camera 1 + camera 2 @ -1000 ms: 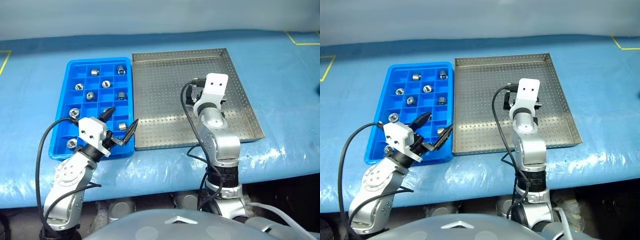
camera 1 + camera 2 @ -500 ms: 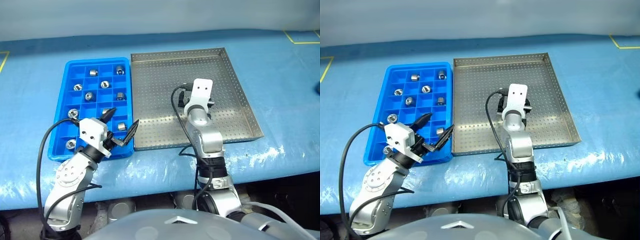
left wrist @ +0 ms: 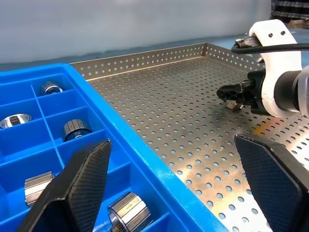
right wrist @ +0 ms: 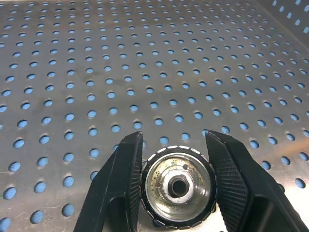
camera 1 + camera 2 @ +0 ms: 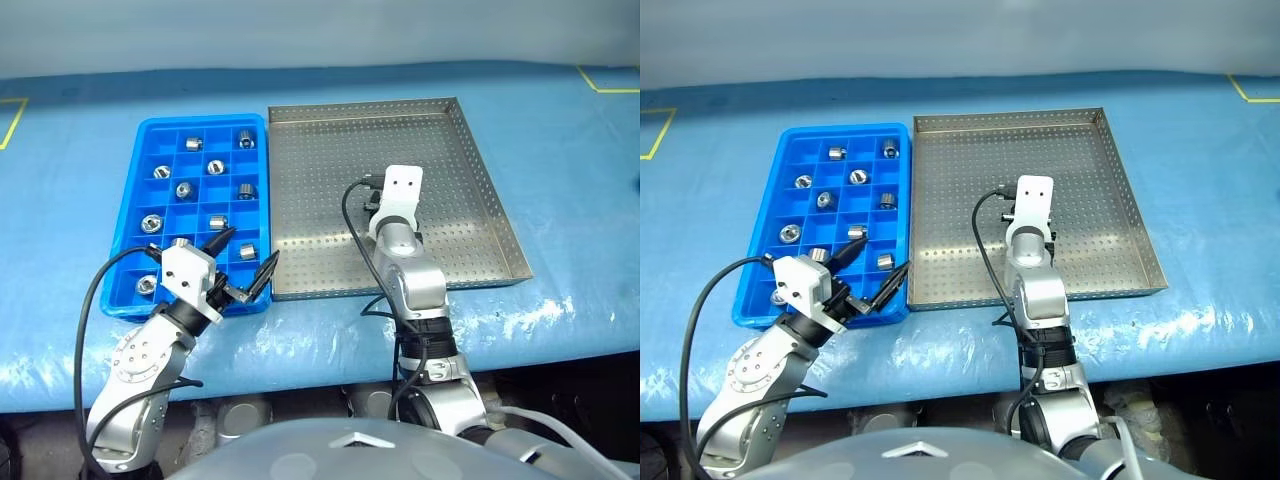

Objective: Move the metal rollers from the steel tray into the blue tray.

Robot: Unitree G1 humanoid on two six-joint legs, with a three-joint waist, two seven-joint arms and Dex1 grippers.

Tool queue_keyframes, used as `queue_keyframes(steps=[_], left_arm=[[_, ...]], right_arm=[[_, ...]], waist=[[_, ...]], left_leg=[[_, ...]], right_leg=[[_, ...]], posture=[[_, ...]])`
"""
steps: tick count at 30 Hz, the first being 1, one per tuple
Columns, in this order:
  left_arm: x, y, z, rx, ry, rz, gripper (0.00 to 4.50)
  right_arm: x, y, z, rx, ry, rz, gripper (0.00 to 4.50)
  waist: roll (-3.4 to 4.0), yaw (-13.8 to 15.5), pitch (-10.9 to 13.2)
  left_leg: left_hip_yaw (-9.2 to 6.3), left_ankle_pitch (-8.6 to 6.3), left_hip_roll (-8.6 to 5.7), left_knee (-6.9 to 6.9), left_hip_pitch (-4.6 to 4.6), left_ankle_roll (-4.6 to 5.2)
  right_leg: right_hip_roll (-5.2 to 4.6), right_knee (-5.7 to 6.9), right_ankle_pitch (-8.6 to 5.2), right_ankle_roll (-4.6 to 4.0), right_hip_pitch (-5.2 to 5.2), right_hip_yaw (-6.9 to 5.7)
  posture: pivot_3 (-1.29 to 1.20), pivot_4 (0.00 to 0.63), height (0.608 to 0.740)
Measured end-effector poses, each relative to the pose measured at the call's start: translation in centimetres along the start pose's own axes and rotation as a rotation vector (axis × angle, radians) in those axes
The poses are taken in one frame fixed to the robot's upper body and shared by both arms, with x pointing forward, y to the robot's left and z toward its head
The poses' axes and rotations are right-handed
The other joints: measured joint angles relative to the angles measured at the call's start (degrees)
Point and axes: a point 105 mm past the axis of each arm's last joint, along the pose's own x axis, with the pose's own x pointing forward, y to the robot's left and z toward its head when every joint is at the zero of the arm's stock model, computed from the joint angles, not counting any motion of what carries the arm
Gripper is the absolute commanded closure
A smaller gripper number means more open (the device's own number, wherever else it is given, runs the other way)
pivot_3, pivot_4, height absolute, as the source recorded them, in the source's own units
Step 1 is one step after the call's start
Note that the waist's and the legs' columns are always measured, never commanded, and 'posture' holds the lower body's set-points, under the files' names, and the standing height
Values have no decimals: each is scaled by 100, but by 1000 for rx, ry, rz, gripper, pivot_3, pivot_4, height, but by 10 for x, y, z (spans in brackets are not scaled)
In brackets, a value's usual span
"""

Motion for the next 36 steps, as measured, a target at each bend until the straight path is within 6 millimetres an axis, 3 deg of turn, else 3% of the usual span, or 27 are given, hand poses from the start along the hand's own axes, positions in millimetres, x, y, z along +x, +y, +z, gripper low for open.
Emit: queue_keyframes(steps=[3,6,12,17,21,25,29,31,36], left_arm=[[-2,2,0,-3,-1,19,0],[-5,10,2,5,-13,76,0],[-30,34,15,40,-64,297,0],[-58,37,10,49,-22,410,0],[-78,36,7,43,2,485,0],[-92,30,3,31,36,505,0],[-95,26,1,16,44,488,0],[-93,24,1,10,40,468,0],[-85,22,6,20,12,415,0]], right_arm=[[-3,9,7,6,-12,51,2805],[-11,34,27,13,-70,166,2805],[-46,109,63,-45,-156,619,2805],[-84,154,67,-131,-183,960,2805],[-109,178,48,-221,-147,1143,2805],[-122,186,19,-277,-67,1237,2805],[-126,179,-14,-290,61,1272,2805],[-128,177,-18,-294,74,1280,2805],[-132,169,-20,-298,76,1280,1110]], waist=[[0,8,0],[0,20,0],[-1,197,1],[-3,436,1],[-8,591,0],[-14,735,0],[-21,821,0],[-22,838,2],[-26,845,-1]], left_leg=[[0,0,1,0,0,0],[-1,0,4,0,1,0],[-4,0,4,-4,-1,0],[-5,-1,3,-9,-3,1],[-5,-1,3,-8,-1,1],[-5,-1,3,-7,-2,1],[-4,-1,3,-5,-2,0],[-4,-1,4,-6,0,0],[-4,-2,4,-7,0,0]], right_leg=[[0,0,0,0,-1,0],[4,2,0,0,-2,-1],[1,-2,-1,-2,0,-5],[-2,-11,-3,-5,-1,-8],[-1,-11,-7,-2,1,-9],[-1,-12,-23,14,-1,-10],[0,-12,-45,-20,-1,-11],[1,-11,-45,-20,-1,-10],[1,-12,-46,-20,0,-11]], posture=[[50,150,740],[99,150,740],[210,150,740],[284,150,740],[325,150,740],[341,150,740],[339,150,740],[320,150,740],[255,150,740]])
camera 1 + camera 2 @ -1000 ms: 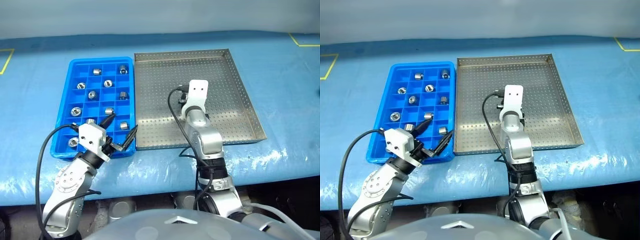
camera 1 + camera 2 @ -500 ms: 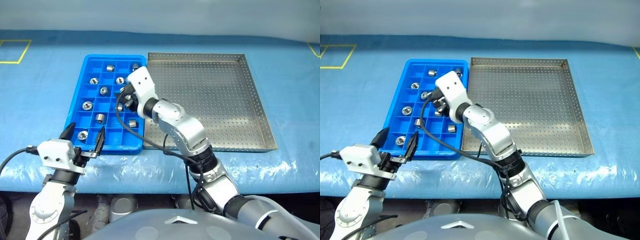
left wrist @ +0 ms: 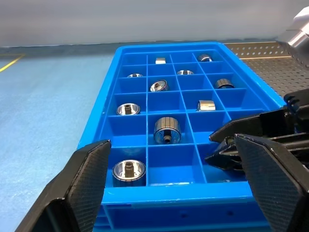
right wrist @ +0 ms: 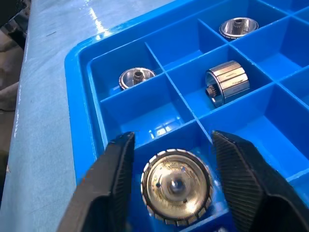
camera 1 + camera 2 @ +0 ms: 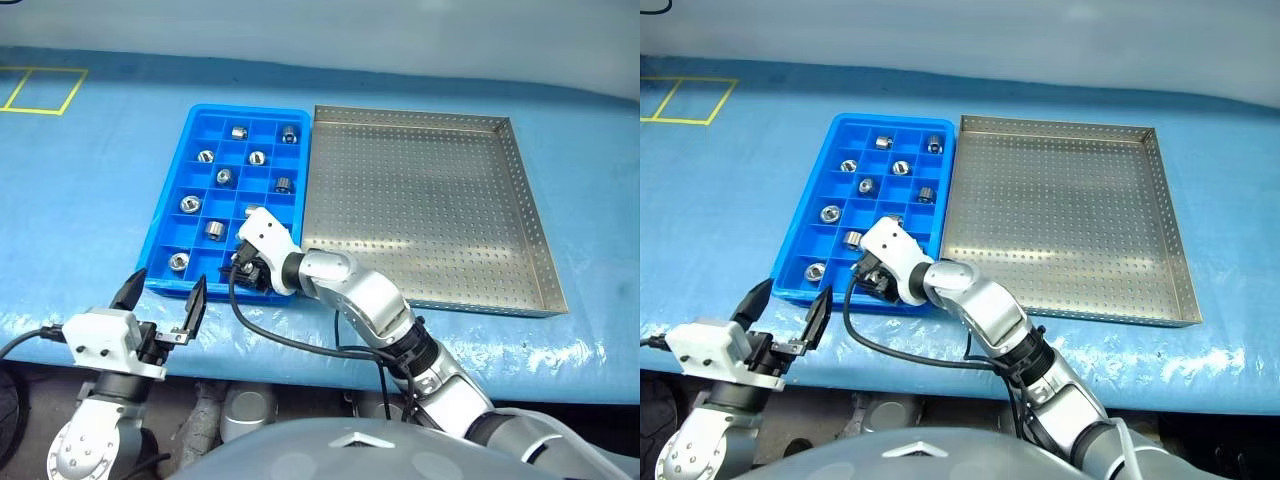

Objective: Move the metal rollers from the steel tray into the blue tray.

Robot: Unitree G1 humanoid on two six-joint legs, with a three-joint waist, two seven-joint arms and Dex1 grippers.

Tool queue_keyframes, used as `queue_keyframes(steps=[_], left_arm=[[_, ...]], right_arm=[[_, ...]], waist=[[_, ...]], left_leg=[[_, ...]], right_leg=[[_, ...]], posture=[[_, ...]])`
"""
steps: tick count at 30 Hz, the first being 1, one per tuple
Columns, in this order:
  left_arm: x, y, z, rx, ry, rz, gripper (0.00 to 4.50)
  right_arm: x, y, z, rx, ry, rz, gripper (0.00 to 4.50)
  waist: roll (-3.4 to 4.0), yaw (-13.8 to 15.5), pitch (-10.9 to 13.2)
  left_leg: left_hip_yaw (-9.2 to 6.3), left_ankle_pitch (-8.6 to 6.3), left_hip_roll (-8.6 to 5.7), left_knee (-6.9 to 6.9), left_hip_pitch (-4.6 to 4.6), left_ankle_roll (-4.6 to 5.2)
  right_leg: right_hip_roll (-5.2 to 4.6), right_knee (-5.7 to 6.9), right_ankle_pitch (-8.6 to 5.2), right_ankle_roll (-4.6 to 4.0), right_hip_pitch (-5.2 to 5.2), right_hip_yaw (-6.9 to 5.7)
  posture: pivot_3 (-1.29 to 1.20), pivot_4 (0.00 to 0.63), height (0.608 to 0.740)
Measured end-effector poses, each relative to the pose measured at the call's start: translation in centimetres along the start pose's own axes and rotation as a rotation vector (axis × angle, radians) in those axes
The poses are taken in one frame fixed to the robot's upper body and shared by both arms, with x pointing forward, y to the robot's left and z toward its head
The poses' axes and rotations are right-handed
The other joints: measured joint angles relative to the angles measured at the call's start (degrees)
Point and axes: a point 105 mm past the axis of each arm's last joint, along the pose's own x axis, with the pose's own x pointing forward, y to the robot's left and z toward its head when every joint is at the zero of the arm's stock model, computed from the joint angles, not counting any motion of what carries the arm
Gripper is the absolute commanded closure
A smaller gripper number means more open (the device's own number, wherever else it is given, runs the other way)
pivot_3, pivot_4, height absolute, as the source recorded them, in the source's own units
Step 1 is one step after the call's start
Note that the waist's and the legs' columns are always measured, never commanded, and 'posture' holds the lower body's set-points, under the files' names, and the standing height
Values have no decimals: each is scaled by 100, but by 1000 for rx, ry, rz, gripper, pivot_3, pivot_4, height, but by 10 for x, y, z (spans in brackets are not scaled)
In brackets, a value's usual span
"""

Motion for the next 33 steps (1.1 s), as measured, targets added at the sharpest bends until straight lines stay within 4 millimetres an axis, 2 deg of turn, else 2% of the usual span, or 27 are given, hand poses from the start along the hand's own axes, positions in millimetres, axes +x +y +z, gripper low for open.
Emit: queue_keyframes(steps=[3,4,6,9,12,15,17,22,28,33], left_arm=[[10,-5,7,10,-31,-67,0],[13,-6,10,15,-40,-88,0],[19,-9,14,22,-55,-122,0],[36,-15,26,47,-101,-209,0],[52,-16,31,78,-114,-267,0],[74,-15,29,90,-103,-300,0],[89,-14,30,88,-108,-309,0],[119,-8,24,103,-94,-255,0],[124,-9,5,76,-38,-246,0],[118,-8,-7,39,-5,-215,0]], right_arm=[[-9,-6,5,68,-33,-17,120],[-13,-10,10,92,-56,-30,23],[-23,-19,21,128,-111,-62,23],[-52,-42,45,147,-232,-138,23],[-81,-60,53,85,-278,-210,23],[-109,-81,42,42,-263,-301,23],[-122,-90,27,19,-224,-349,23],[-144,-103,5,-5,-207,-451,23],[-152,-106,-12,-6,-227,-544,23],[-152,-102,-15,-7,-273,-569,23]], waist=[[-1,-26,0],[-1,-39,0],[0,-106,1],[2,-153,1],[5,-302,-2],[5,-443,-3],[5,-586,-3],[5,-867,-2],[5,-1017,-2],[5,-1052,-2]], left_leg=[[0,0,0,2,-2,0],[0,0,0,3,-2,-1],[1,1,0,4,-1,-1],[-1,1,0,7,-2,-2],[1,1,-2,6,0,-2],[0,1,-3,6,-2,-2],[1,1,-4,7,-2,-1],[3,0,-2,6,1,2],[4,0,-4,12,2,2],[4,0,-4,18,5,1]], right_leg=[[0,1,4,7,-1,0],[1,1,7,11,-1,0],[0,1,9,15,1,0],[1,2,26,44,2,-3],[-2,-1,28,45,6,-1],[-2,1,40,26,7,-1],[-2,0,45,20,6,2],[2,3,45,19,5,7],[0,9,46,21,7,10],[2,11,48,26,12,13]], posture=[[206,150,740],[191,150,740],[145,150,740],[71,150,740],[9,150,740],[-41,150,740],[-65,150,740],[-100,150,740],[-109,150,740],[-87,150,740]])
